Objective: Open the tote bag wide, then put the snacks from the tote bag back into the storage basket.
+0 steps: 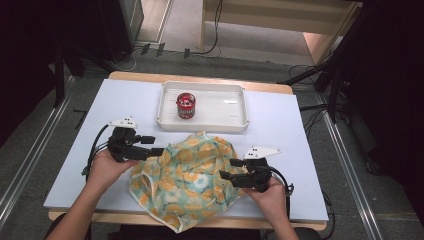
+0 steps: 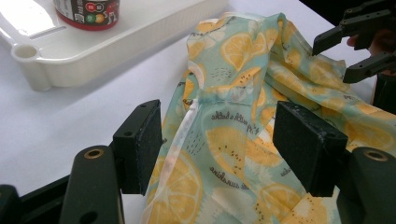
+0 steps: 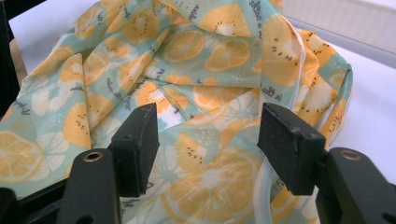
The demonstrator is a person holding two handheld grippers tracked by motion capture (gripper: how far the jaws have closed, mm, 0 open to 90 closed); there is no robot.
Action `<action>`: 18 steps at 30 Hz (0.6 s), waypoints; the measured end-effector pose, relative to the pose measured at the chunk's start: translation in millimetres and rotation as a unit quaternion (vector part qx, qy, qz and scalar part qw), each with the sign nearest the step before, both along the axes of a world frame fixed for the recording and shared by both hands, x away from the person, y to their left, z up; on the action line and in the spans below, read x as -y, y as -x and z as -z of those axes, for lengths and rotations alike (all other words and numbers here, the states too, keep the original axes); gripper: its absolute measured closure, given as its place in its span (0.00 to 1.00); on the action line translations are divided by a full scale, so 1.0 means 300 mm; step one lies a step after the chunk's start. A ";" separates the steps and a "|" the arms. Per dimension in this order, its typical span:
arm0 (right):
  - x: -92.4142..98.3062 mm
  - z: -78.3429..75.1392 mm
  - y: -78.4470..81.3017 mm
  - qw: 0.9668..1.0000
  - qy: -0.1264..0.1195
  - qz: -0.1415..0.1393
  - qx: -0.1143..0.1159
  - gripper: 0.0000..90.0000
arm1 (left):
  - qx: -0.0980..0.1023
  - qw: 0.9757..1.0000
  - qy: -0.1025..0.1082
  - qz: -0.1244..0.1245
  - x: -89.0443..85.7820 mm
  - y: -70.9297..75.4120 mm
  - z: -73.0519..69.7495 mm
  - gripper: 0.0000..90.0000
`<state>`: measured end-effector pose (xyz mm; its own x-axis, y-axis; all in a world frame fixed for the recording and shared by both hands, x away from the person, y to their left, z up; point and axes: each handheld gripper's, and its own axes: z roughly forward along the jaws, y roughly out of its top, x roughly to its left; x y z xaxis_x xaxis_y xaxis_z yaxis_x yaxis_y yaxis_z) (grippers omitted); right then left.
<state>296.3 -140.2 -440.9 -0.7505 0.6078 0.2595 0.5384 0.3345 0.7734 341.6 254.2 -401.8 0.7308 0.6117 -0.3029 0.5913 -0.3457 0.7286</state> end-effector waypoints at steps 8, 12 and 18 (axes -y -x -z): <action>0.003 0.000 0.001 1.000 0.001 0.002 0.000 0.43 | 0.000 1.000 -0.003 0.001 0.001 -0.003 0.002 0.37; 0.003 0.001 0.000 1.000 0.001 0.001 0.000 0.43 | 0.001 1.000 -0.003 0.001 -0.001 -0.001 0.002 0.37; -0.002 0.002 -0.001 1.000 0.003 -0.001 0.000 0.43 | 0.000 1.000 -0.001 0.000 -0.005 0.001 0.000 0.37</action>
<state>296.6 -139.7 -441.5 -0.7517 0.6081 0.2553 0.5377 0.3408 0.7712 341.5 255.6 -401.7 0.7304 0.6130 -0.3012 0.5914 -0.3470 0.7279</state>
